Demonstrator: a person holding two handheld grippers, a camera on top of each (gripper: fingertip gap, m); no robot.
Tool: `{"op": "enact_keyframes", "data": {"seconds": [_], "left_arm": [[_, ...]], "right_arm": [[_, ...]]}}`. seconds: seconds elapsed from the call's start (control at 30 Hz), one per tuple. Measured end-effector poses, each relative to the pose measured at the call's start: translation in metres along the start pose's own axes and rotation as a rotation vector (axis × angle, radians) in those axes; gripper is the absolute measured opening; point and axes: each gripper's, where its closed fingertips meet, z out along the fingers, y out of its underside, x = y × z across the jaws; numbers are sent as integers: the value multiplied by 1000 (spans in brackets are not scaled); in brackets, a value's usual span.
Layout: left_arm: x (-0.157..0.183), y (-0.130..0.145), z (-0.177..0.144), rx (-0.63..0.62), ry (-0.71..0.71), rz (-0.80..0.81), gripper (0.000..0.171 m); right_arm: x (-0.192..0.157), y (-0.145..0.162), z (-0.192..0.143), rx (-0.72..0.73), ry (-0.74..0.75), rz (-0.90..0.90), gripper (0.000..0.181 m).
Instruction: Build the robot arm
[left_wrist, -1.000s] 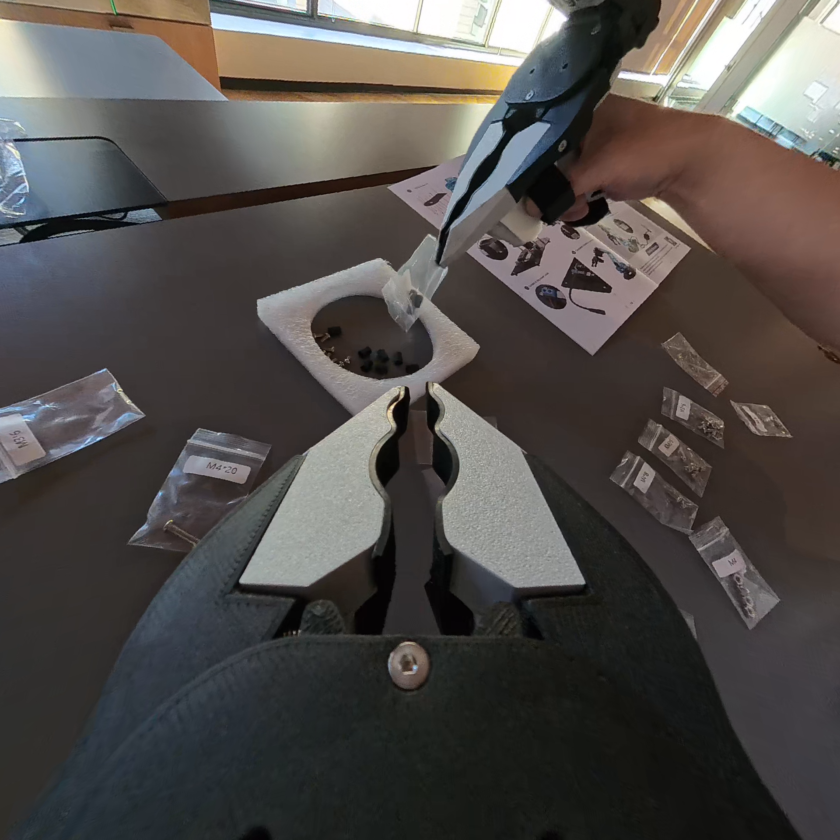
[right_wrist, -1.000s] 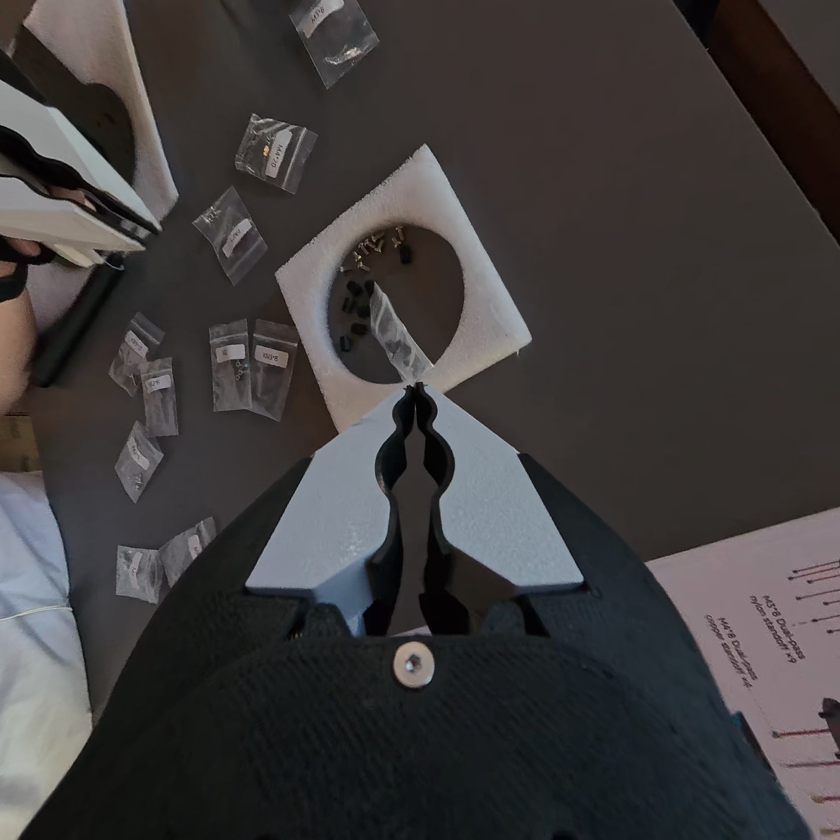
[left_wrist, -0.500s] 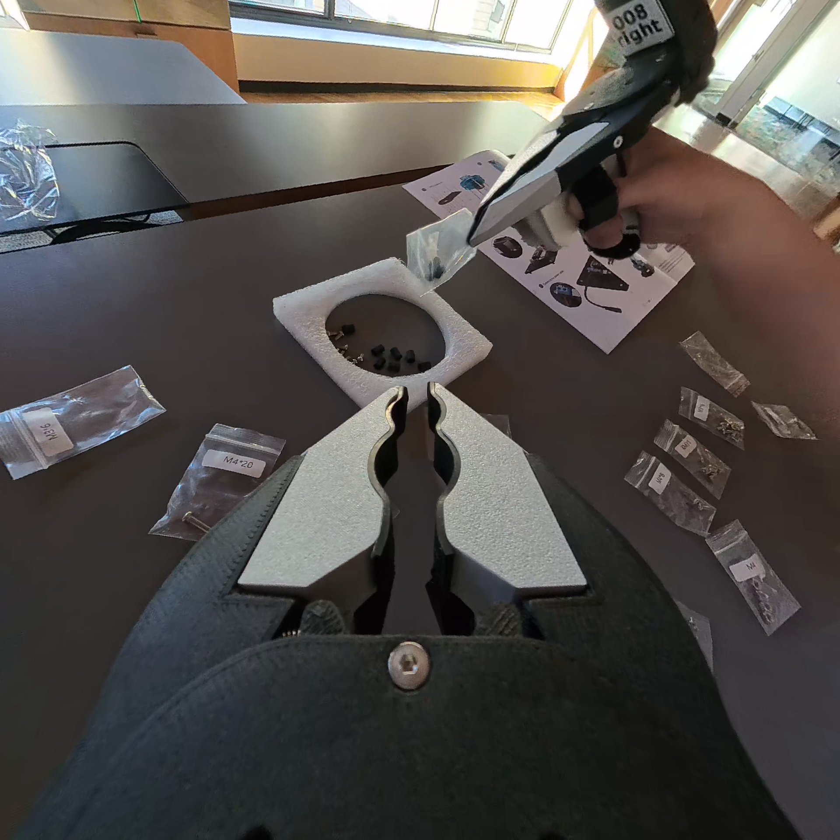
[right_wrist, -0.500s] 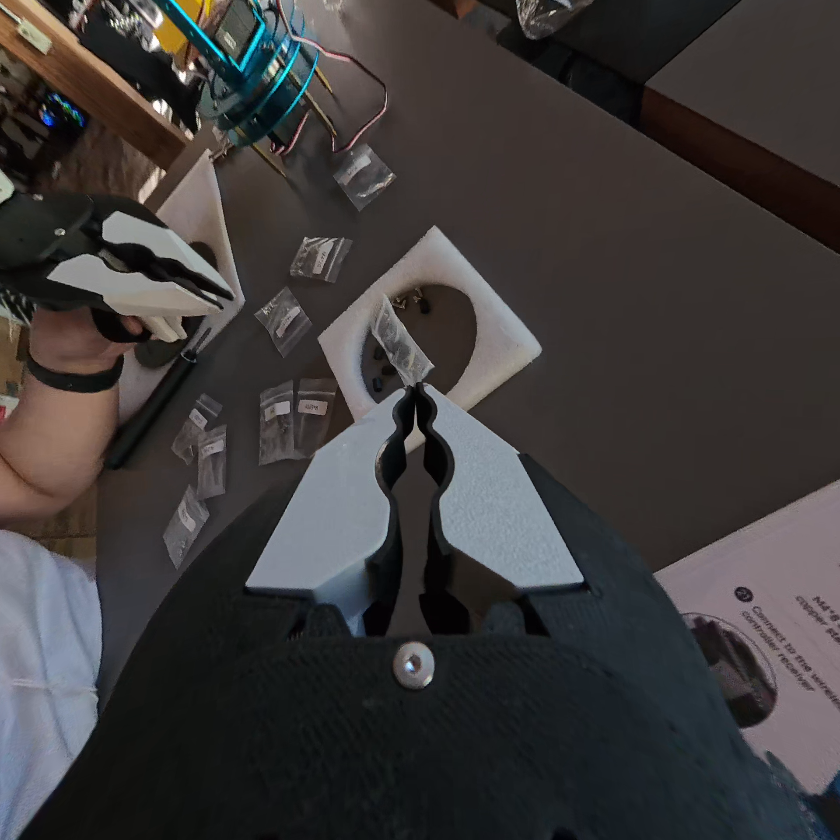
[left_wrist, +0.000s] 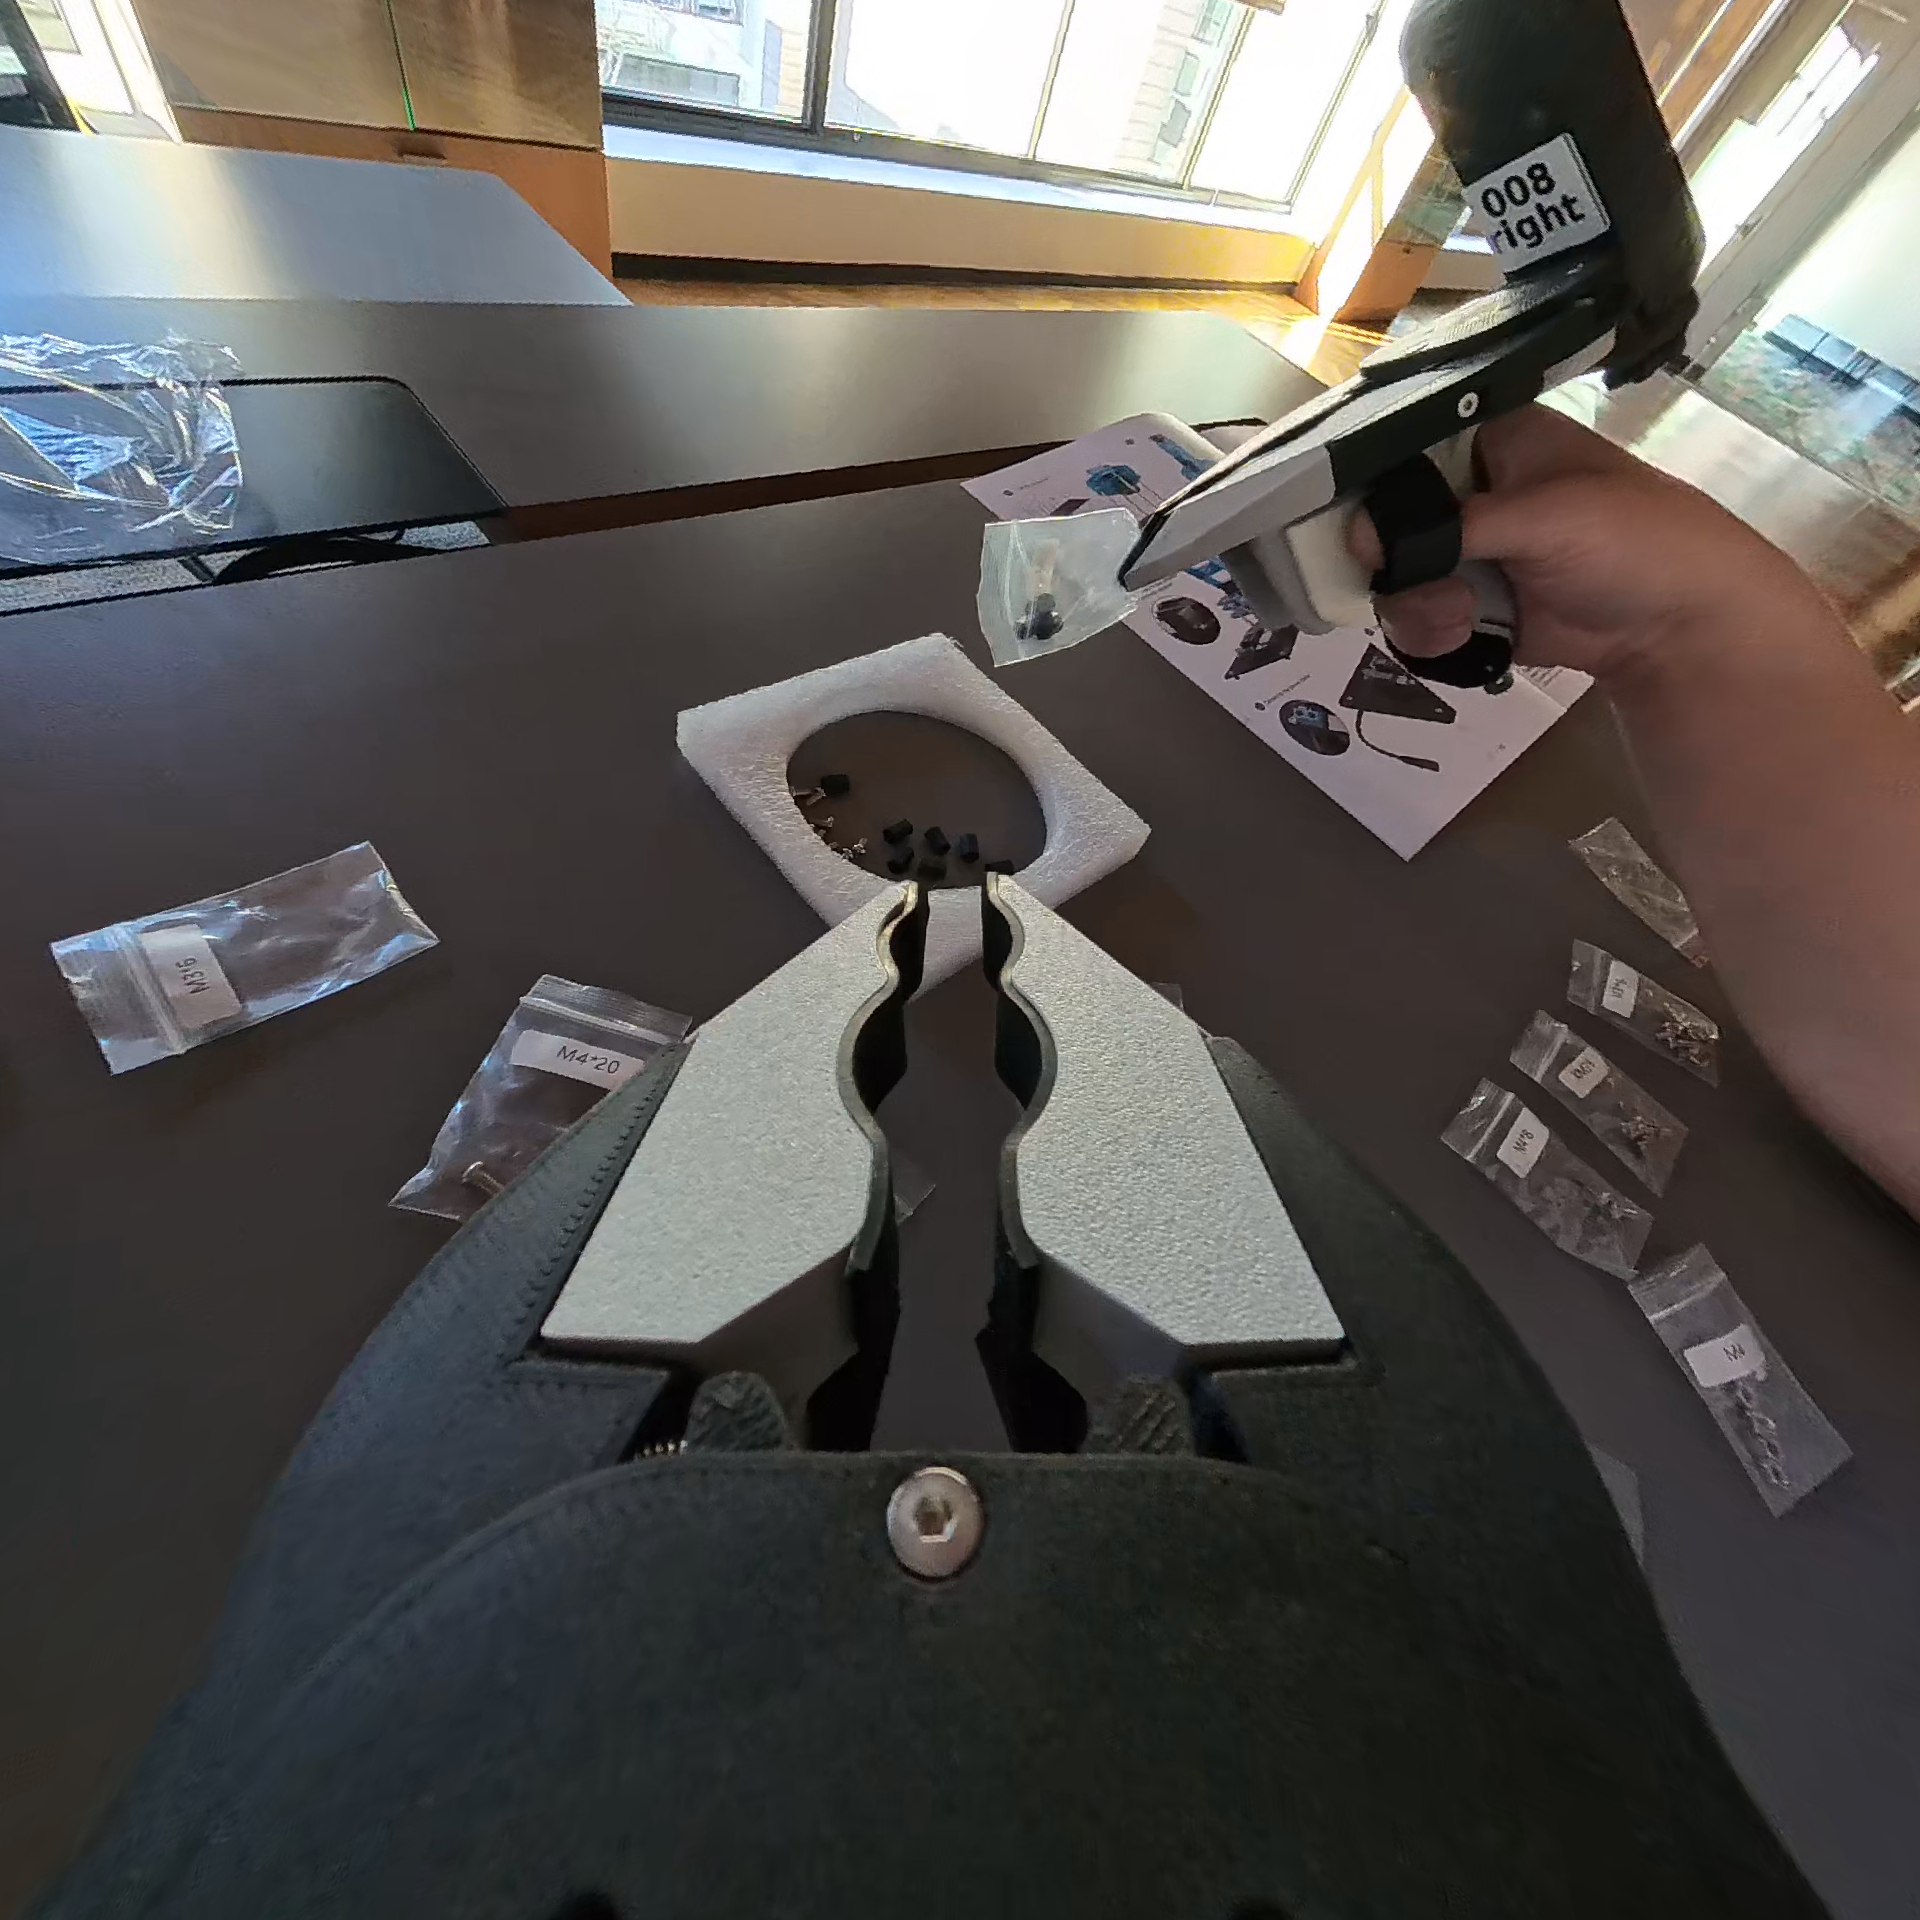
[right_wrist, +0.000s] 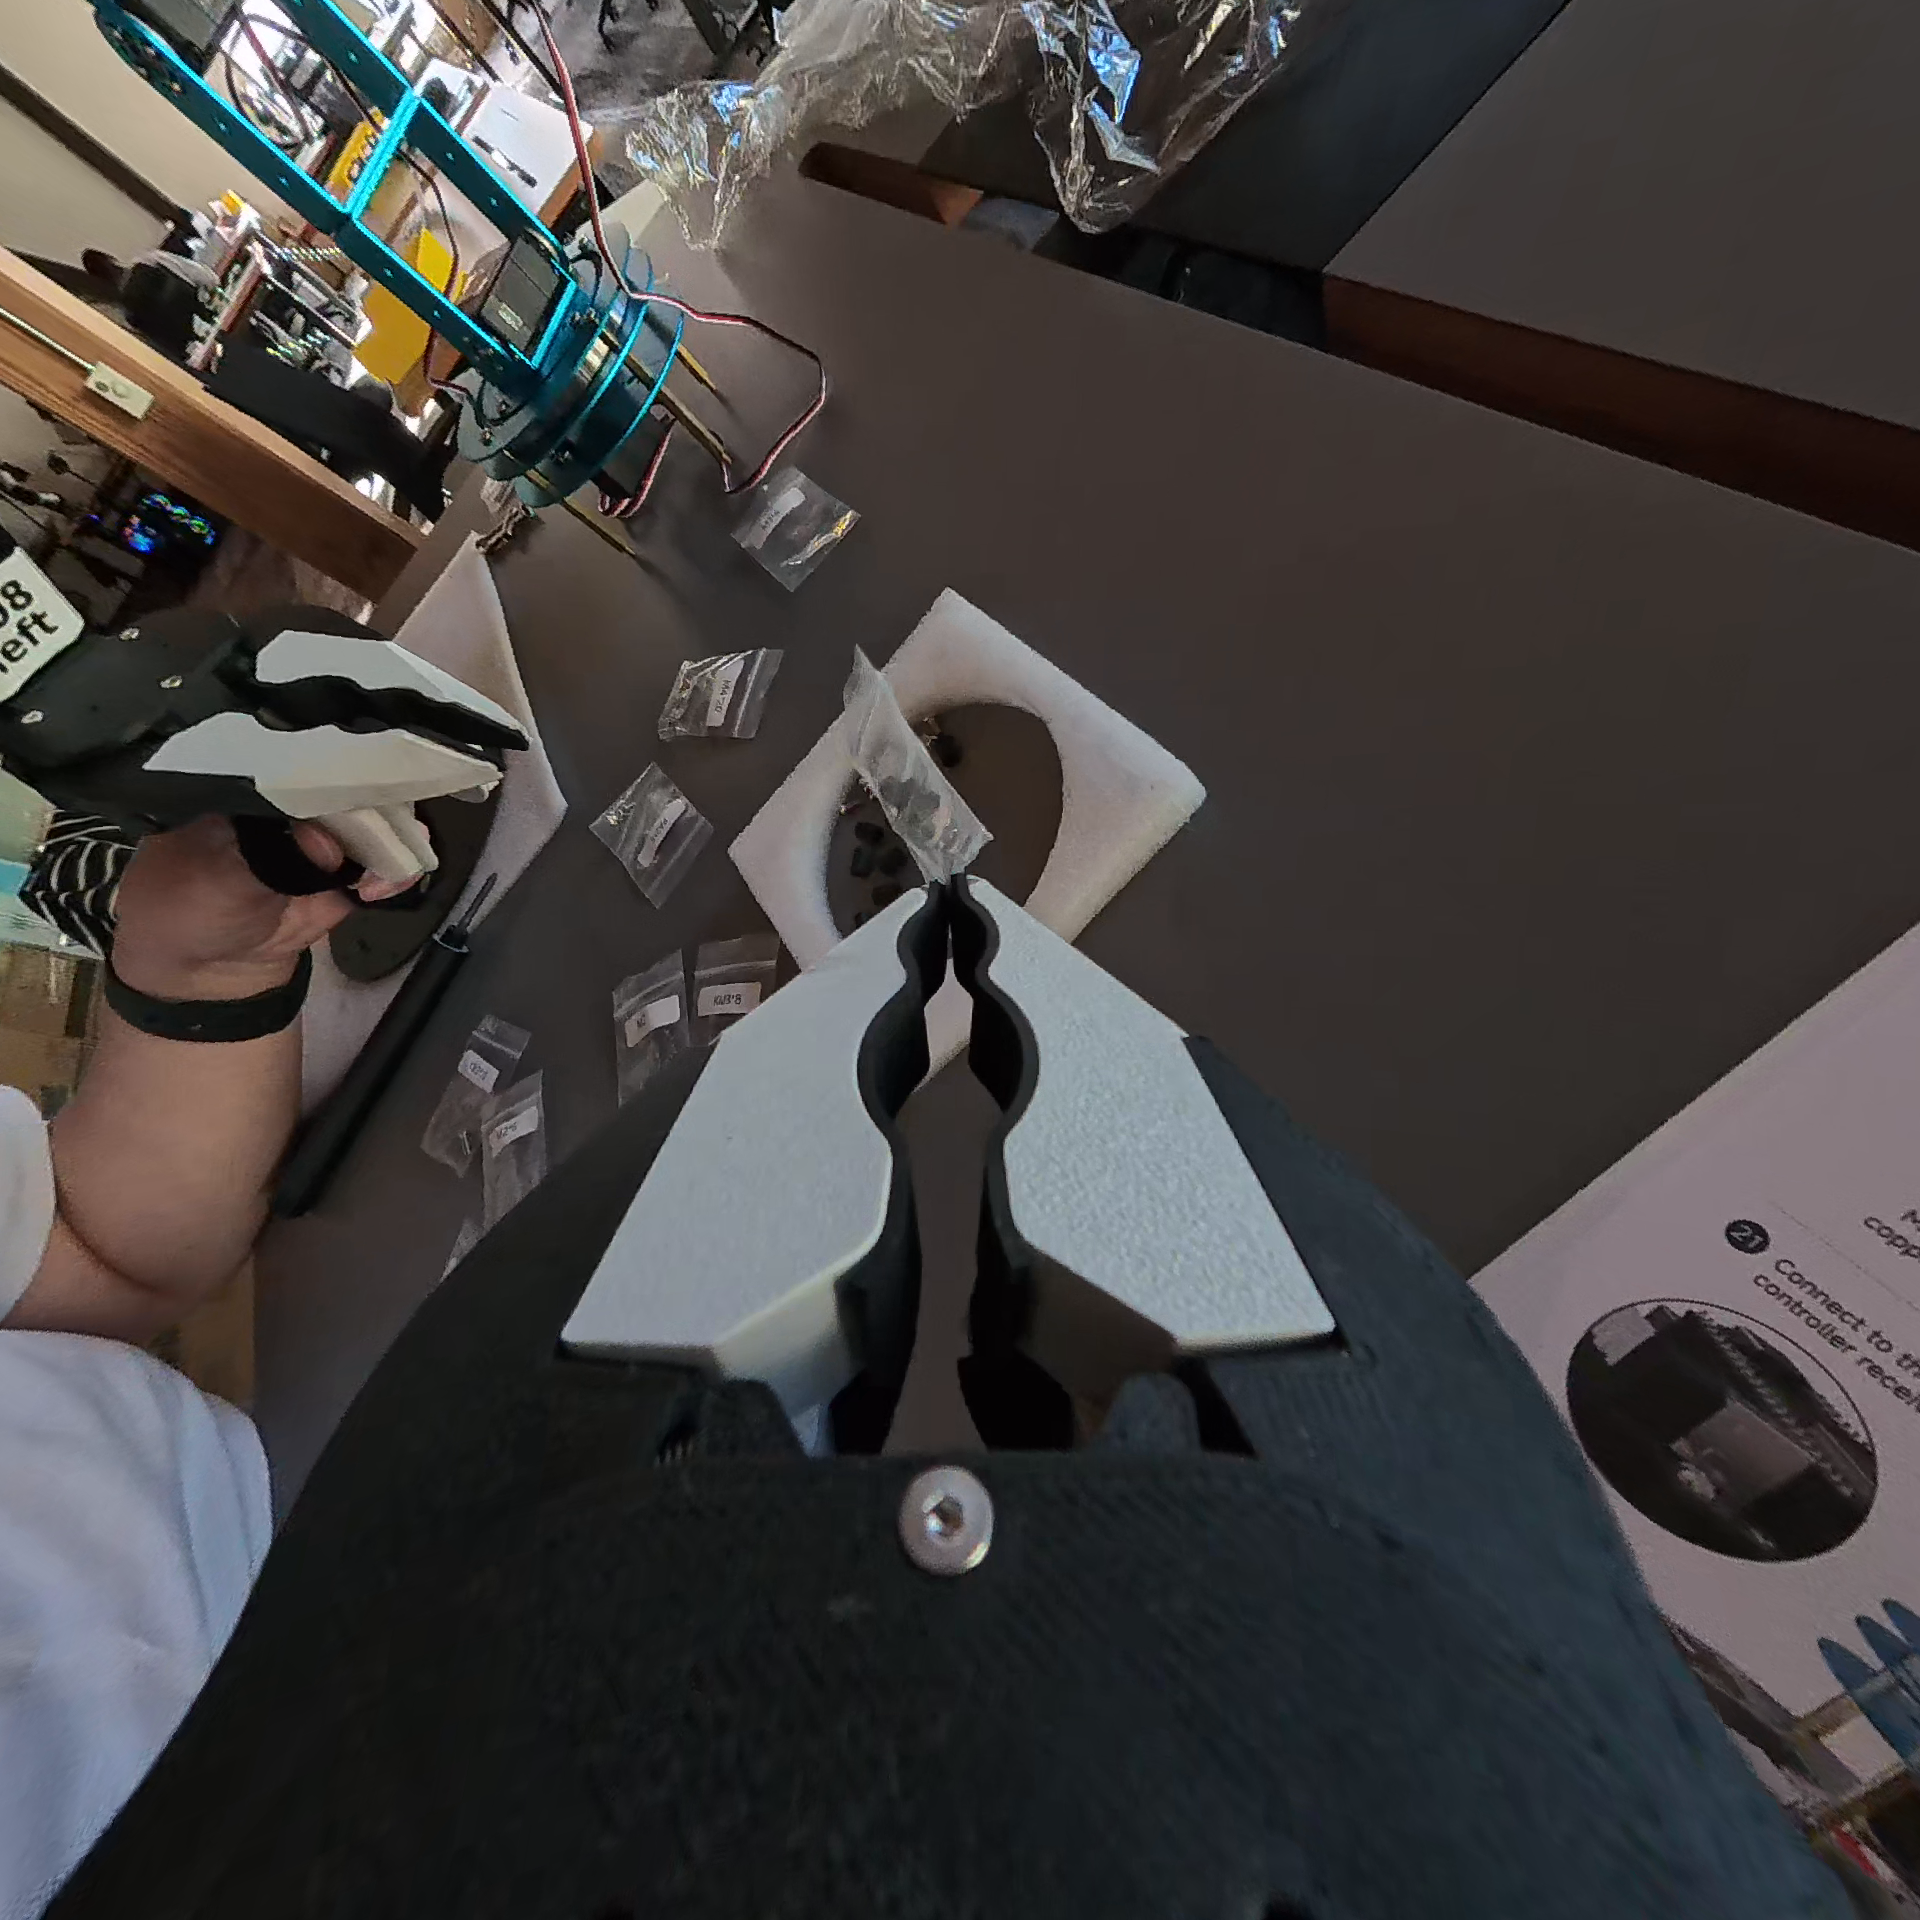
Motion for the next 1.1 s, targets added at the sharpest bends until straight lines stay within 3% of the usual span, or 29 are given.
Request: {"op": "enact_keyframes", "data": {"seconds": [1.1], "left_arm": [[-13, -2, -8, 15, -79, 13, 14]], "right_arm": [[9, 6, 11, -37, -5, 14, 0]]}}
